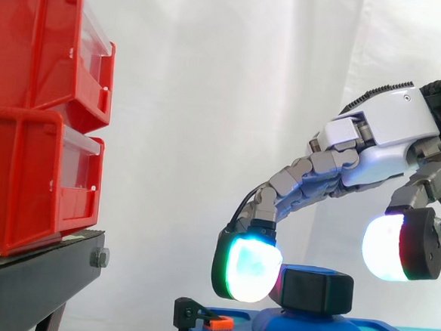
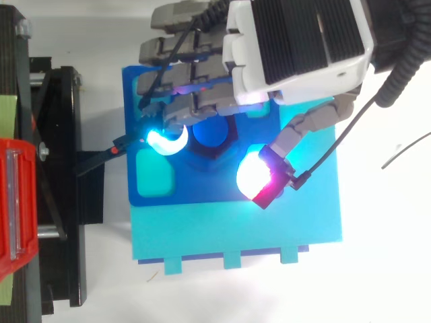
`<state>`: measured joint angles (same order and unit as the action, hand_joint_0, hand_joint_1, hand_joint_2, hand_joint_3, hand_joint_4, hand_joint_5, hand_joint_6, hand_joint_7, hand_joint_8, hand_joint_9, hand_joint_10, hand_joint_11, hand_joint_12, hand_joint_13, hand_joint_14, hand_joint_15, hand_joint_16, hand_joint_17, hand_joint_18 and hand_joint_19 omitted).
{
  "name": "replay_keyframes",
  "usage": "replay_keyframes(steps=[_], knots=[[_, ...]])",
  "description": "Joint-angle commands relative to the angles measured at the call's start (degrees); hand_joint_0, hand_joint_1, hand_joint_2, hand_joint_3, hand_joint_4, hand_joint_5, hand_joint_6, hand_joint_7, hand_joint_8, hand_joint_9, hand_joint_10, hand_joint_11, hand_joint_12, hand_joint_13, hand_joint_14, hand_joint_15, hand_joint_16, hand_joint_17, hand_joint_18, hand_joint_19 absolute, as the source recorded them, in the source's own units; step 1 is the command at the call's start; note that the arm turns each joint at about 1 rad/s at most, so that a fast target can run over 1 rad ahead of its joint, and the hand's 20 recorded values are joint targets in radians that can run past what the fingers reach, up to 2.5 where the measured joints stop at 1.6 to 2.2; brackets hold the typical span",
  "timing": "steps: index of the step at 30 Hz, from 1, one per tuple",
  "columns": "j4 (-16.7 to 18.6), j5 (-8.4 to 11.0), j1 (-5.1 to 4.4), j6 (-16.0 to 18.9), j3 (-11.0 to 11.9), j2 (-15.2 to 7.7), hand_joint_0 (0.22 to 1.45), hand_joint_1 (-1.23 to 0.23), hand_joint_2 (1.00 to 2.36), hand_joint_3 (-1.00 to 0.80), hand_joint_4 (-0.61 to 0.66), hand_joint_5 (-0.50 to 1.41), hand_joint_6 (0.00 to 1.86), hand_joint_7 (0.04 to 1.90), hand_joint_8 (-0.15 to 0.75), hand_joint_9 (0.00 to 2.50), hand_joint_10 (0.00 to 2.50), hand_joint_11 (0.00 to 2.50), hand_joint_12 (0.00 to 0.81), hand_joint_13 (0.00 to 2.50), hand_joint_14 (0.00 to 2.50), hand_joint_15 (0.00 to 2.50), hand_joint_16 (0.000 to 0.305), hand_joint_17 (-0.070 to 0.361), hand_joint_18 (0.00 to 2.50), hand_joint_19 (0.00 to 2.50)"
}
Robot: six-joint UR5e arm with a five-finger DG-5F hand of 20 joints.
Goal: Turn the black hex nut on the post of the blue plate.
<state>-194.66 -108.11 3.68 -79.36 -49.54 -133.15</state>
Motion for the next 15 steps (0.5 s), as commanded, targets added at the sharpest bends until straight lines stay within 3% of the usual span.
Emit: replay_keyframes(steps=[1,15], knots=[[0.3,-0.52,0.45,-0.1,0.0,0.0,0.44,-0.56,1.00,-0.50,0.14,-0.21,0.50,0.74,0.190,0.30,0.00,0.00,0.316,0.23,0.00,0.07,0.048,0.107,0.00,0.15],[0.9,-1.84,1.50,-0.6,0.0,0.0,0.44,-0.56,1.00,-0.50,0.14,-0.21,0.50,0.74,0.189,0.30,0.00,0.00,0.316,0.23,0.00,0.08,0.048,0.107,0.00,0.15]])
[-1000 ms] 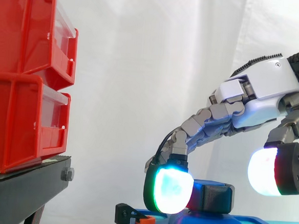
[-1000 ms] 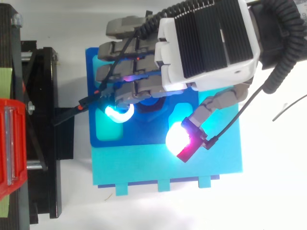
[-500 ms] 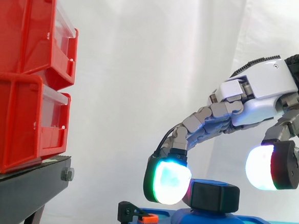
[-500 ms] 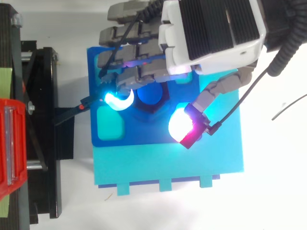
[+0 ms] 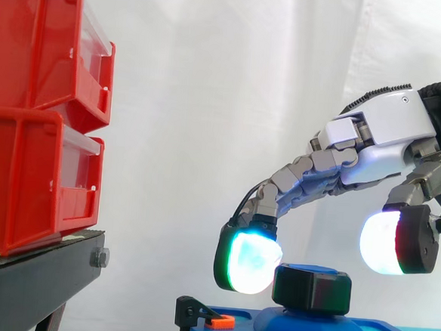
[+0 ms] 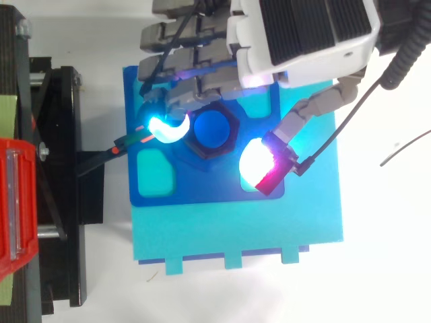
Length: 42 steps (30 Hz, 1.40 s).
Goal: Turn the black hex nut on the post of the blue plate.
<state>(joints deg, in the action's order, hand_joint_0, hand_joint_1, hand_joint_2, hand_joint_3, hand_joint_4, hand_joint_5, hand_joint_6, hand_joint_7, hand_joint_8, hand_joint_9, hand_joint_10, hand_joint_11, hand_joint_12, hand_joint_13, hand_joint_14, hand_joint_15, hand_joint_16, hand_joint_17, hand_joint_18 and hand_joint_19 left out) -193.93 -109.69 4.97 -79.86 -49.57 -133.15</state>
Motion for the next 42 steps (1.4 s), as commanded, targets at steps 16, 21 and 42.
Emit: replay_keyframes(steps=[16,21,42], knots=[[0.5,-2.11,1.71,-0.6,-0.1,0.0,0.44,-0.56,1.00,-0.50,0.14,-0.21,0.50,0.74,0.190,0.30,0.00,0.00,0.316,0.24,0.00,0.08,0.047,0.107,0.00,0.16],[0.8,-3.08,2.59,-1.1,-0.1,0.0,0.44,-0.56,1.00,-0.50,0.14,-0.21,0.50,0.74,0.189,0.30,0.00,0.00,0.316,0.24,0.00,0.09,0.047,0.107,0.00,0.16],[0.0,-5.63,4.52,-1.3,1.1,0.0,0.44,-0.57,1.00,-0.50,0.14,-0.21,0.50,0.74,0.189,0.30,0.00,0.00,0.316,0.24,0.00,0.08,0.048,0.107,0.00,0.16]])
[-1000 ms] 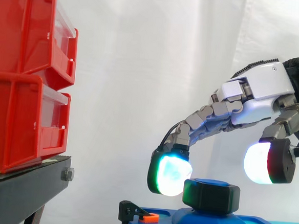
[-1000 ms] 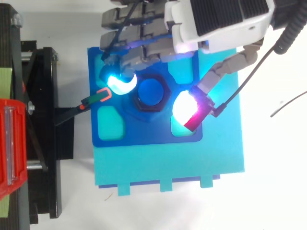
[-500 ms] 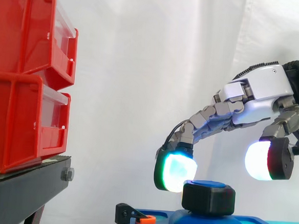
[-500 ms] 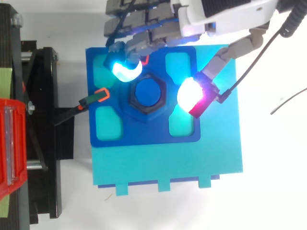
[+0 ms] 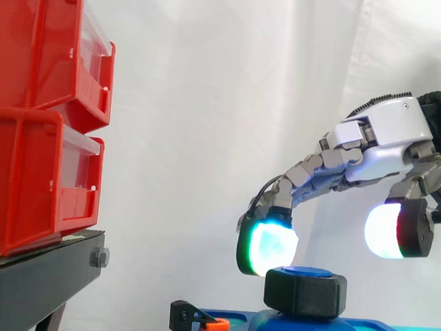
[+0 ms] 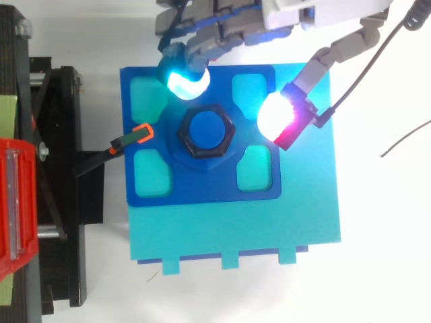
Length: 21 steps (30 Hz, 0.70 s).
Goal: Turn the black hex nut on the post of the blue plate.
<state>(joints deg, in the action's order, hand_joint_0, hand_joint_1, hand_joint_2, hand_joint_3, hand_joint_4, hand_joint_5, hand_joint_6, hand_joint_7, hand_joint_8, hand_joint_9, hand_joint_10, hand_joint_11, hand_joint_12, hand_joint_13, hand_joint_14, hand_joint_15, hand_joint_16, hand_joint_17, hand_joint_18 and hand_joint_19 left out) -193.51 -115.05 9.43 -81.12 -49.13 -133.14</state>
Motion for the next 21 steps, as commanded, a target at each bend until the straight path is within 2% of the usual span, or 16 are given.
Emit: replay_keyframes(steps=[1,7,8,9,11,12,15,17,18,19,21], knots=[[-1.1,-0.26,0.15,0.0,1.0,0.1,0.44,-0.56,1.00,-0.50,0.14,-0.21,0.50,0.74,0.189,0.30,0.00,0.00,0.316,0.24,0.00,0.08,0.048,0.107,0.00,0.16],[-3.6,-0.09,-0.12,0.0,3.6,0.0,0.44,-0.56,1.00,-0.50,0.14,-0.21,0.50,0.74,0.189,0.30,0.00,0.00,0.316,0.24,0.00,0.09,0.048,0.107,0.00,0.16],[-4.9,0.44,-0.56,0.0,5.0,0.0,0.44,-0.56,1.00,-0.50,0.14,-0.21,0.50,0.74,0.189,0.30,0.00,0.00,0.316,0.24,0.00,0.08,0.048,0.107,0.00,0.16],[-5.0,0.79,-0.73,0.0,5.4,0.1,0.44,-0.56,1.00,-0.50,0.14,-0.21,0.50,0.74,0.189,0.30,0.00,0.00,0.316,0.24,0.00,0.08,0.048,0.107,0.00,0.16],[-4.5,2.11,-1.26,0.1,5.4,0.0,0.44,-0.56,1.00,-0.50,0.14,-0.21,0.50,0.74,0.189,0.30,0.00,0.00,0.316,0.24,0.00,0.08,0.048,0.108,0.00,0.16],[-4.5,2.11,-1.26,0.1,5.4,0.0,0.44,-0.56,1.00,-0.50,0.14,-0.21,0.50,0.74,0.188,0.30,0.00,0.00,0.316,0.24,0.00,0.09,0.048,0.108,0.00,0.16],[-3.0,4.66,-2.58,0.3,3.7,0.0,0.44,-0.56,1.00,-0.50,0.14,-0.21,0.50,0.74,0.188,0.30,0.00,0.00,0.316,0.24,0.00,0.09,0.048,0.108,0.00,0.16],[-1.6,5.54,-3.89,1.1,2.8,0.0,0.44,-0.56,1.00,-0.50,0.14,-0.21,0.50,0.74,0.188,0.30,0.00,0.00,0.316,0.24,0.00,0.09,0.048,0.108,0.00,0.16],[-1.2,5.89,-4.95,1.8,2.6,0.0,0.44,-0.56,1.00,-0.50,0.14,-0.21,0.50,0.74,0.189,0.30,0.00,0.00,0.316,0.24,0.00,0.09,0.048,0.108,0.00,0.16],[-1.2,6.33,-5.39,2.5,2.6,0.0,0.44,-0.56,1.00,-0.50,0.14,-0.21,0.50,0.74,0.189,0.30,0.00,0.00,0.316,0.24,0.00,0.08,0.048,0.108,0.00,0.16],[-1.3,6.94,-5.65,2.7,2.5,0.0,0.44,-0.56,1.00,-0.50,0.14,-0.21,0.50,0.74,0.188,0.30,0.00,0.00,0.315,0.24,0.00,0.09,0.048,0.108,0.00,0.16]])
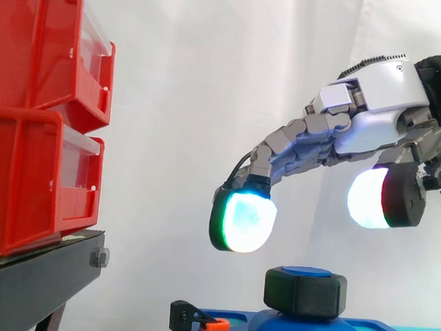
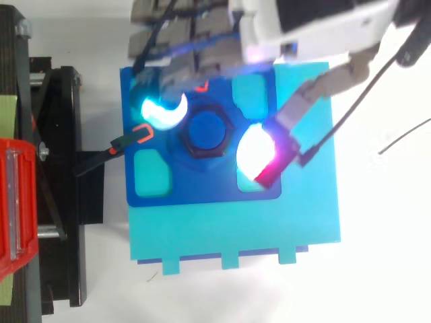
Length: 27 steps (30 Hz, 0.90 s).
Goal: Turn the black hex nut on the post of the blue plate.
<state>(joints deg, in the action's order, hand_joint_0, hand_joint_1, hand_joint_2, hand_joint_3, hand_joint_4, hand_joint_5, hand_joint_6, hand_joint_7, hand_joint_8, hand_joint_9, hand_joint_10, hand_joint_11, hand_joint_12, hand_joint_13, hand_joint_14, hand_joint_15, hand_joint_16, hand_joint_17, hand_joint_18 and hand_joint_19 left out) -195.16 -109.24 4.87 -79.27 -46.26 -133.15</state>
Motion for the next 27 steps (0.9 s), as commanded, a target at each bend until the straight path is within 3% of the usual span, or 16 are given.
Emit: replay_keyframes(steps=[1,6,9,13,27], knots=[[0.4,1.83,-1.35,1.0,-0.6,0.0,0.44,-0.56,1.00,-0.50,0.14,-0.21,0.50,0.74,0.190,0.30,0.00,0.00,0.316,0.24,0.00,0.09,0.048,0.108,0.00,0.17],[0.8,3.50,-2.85,1.5,-2.3,0.0,0.44,-0.56,1.00,-0.50,0.14,-0.21,0.50,0.74,0.189,0.31,0.00,0.00,0.313,0.25,0.00,0.09,0.048,0.107,0.00,0.17],[2.2,4.29,-3.81,3.9,-3.8,0.0,0.44,-0.56,1.00,-0.50,0.14,-0.21,0.50,0.74,0.189,0.31,0.00,0.00,0.312,0.25,0.00,0.09,0.047,0.107,0.00,0.16],[2.0,4.21,-4.17,4.3,-3.6,0.0,0.44,-0.56,1.00,-0.50,0.14,-0.21,0.50,0.74,0.189,0.31,0.00,0.00,0.311,0.26,0.00,0.09,0.048,0.108,0.00,0.17],[0.2,3.85,-3.55,2.5,-2.6,0.0,0.45,-0.56,1.00,-0.50,0.14,-0.21,0.50,0.74,0.187,0.31,0.00,0.00,0.310,0.26,0.00,0.09,0.048,0.108,0.00,0.18]])
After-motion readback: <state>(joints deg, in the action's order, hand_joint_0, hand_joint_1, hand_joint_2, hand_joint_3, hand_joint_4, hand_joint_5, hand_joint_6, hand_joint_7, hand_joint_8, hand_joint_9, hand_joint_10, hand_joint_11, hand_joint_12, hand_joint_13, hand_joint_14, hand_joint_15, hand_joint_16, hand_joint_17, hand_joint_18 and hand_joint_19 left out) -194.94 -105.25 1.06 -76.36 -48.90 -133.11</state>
